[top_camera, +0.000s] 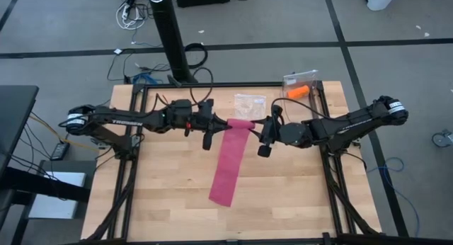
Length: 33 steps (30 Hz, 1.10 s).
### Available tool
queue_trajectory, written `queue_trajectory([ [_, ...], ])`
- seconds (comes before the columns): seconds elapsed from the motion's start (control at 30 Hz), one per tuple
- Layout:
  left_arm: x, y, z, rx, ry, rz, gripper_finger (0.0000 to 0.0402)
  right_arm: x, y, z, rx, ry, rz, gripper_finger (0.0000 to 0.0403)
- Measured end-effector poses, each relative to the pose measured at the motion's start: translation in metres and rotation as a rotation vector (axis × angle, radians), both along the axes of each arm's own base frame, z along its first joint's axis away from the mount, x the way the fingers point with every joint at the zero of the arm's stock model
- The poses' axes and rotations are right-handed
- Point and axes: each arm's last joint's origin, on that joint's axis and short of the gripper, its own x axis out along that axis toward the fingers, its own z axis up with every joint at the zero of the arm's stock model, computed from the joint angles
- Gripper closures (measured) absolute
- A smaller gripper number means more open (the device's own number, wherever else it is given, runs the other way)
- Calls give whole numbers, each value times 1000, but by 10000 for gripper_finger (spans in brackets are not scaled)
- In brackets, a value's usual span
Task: Roll bandage
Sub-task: Roll the pink bandage
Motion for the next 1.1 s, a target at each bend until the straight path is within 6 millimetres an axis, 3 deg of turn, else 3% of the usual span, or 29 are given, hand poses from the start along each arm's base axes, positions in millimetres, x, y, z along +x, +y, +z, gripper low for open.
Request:
queue_trajectory([
  [0.3,-27,14,6,187,43,147,381,-1,-5,2,15,-19,-28,192],
  [0.5,-30,17,0,301,145,248,381,1,9,-5,42,9,30,167],
  [0.63,-30,19,-3,342,177,299,381,17,27,-34,133,94,126,171],
  [0.9,-31,20,-5,365,201,332,381,60,75,-124,311,268,311,206],
  [1.1,-31,21,-5,368,206,356,381,69,94,-155,418,262,355,220],
])
